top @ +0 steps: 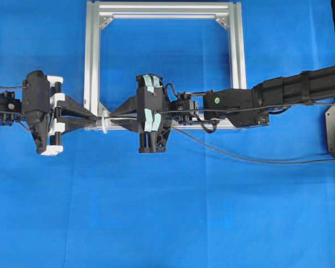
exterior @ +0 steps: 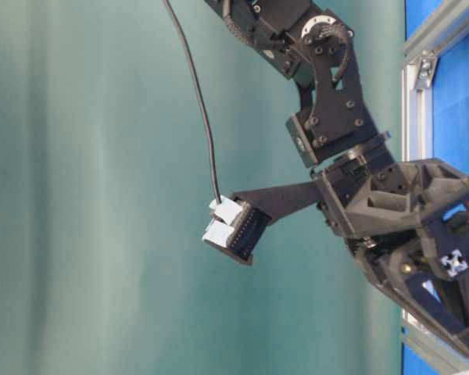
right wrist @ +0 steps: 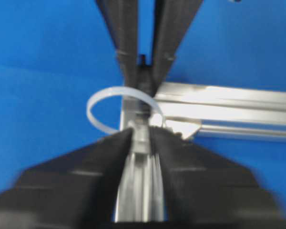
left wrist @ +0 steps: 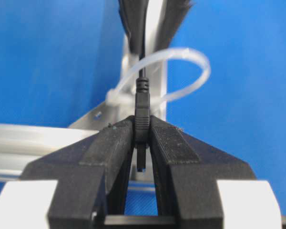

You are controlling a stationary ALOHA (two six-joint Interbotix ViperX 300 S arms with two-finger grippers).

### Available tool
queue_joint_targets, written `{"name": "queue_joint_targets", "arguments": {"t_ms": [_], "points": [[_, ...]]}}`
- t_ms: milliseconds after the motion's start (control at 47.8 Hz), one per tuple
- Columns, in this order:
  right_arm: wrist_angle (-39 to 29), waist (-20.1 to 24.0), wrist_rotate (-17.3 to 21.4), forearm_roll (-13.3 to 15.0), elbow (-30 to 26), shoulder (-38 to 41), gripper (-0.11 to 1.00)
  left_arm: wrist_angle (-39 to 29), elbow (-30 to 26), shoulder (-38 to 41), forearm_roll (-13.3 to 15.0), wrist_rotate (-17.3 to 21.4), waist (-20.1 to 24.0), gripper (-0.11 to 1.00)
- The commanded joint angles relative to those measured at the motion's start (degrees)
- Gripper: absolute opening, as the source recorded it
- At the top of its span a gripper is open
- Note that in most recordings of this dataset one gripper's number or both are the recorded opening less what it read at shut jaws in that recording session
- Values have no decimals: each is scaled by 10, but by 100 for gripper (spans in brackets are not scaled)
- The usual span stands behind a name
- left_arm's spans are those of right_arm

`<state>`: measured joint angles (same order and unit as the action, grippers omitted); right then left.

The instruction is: Insert the wire through the string loop located on the left side.

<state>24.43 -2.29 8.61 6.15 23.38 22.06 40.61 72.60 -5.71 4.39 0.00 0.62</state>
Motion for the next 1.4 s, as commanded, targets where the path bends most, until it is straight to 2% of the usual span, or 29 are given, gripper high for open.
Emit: {"name": "queue_joint_targets", "arguments": {"t_ms": [0,147,230,460,628,733,1005,1381], "points": [[4,4,2,-2,-7,-11,39,3,-3,-7,1,0,3,8],[9,4,2,-3,-6,-11,82,3,-3,-7,1,0,3,8],[9,4,2,-4,-6,-11,96,3,-3,-8,1,0,3,8],[7,4,2,-4,-5,-11,95,-3,14,-29,1,-2,3,8],[6,4,2,-4,-4,-12,95,-46,39,-88,1,-10,3,8],[7,4,2,-4,1,-15,95,-96,46,-131,1,-11,3,8],[10,4,2,-5,17,-29,95,-280,31,-288,1,-15,3,8],[11,4,-3,-4,18,-31,95,-446,32,-515,1,-18,3,8]]}}
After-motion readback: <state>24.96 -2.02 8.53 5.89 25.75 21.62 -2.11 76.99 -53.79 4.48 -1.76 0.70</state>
